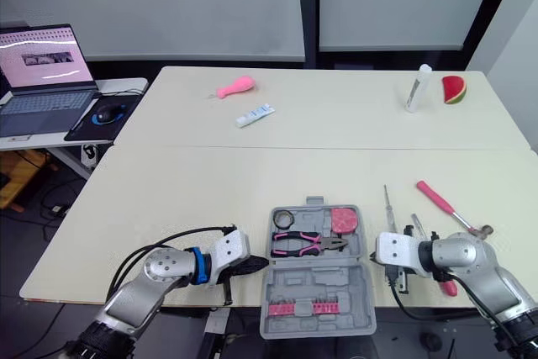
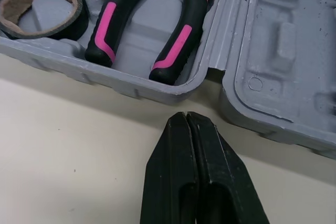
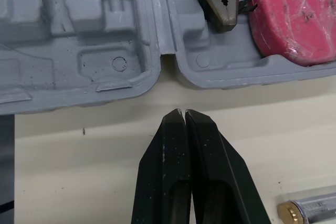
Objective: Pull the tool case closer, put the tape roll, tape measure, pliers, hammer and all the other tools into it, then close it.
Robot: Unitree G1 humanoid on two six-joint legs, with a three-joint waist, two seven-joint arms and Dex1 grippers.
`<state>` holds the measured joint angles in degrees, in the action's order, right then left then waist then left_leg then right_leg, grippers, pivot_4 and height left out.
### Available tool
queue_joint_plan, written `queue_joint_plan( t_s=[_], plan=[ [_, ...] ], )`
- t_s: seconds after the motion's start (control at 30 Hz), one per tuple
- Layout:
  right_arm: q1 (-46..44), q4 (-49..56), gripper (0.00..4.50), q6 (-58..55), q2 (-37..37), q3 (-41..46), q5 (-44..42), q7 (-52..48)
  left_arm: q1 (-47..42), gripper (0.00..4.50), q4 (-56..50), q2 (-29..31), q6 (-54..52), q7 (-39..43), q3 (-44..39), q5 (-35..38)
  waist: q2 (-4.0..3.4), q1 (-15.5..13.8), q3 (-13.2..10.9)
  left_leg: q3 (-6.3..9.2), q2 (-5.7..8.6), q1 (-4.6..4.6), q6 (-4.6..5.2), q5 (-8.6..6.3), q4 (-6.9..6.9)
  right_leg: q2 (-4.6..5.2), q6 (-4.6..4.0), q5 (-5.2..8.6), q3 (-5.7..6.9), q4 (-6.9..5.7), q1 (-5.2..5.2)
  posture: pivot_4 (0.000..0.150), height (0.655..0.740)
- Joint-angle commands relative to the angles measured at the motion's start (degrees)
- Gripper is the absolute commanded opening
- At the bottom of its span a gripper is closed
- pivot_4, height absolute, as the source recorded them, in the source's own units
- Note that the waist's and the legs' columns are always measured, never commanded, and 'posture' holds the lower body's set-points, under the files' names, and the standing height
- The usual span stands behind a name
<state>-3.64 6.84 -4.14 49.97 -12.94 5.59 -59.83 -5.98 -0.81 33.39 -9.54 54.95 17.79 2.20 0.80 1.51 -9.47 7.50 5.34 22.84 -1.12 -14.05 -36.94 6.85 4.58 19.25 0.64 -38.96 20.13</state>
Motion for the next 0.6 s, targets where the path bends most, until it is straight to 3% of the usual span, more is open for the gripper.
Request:
queue_joint_plan(
  t_s=[0.03, 0.6],
  plan=[
    [-0.77, 0.30, 0.01, 0.55, -0.72, -0.53, 0.48, 0.49, -0.49, 0.00, 2.47, -0.69, 1.85, -0.09, 2.01, -1.92, 0.01, -0.02, 0.01, 0.00, 0.00, -0.01, 0.00, 0.00, 0.00, 0.00, 0.00, 0.00, 0.01, 0.00, -0.01, 0.150, 0.7400],
    [-3.35, 0.42, 0.01, -3.36, -5.56, -1.86, 0.14, 1.68, -5.60, 0.00, 3.77, -3.92, 3.74, 1.34, 3.34, -2.75, -0.05, -0.32, 0.16, 0.06, 0.05, -0.10, 0.08, -0.04, -0.03, 0.04, 0.03, -0.01, 0.05, -0.02, -0.12, 0.150, 0.7400]
  ],
)
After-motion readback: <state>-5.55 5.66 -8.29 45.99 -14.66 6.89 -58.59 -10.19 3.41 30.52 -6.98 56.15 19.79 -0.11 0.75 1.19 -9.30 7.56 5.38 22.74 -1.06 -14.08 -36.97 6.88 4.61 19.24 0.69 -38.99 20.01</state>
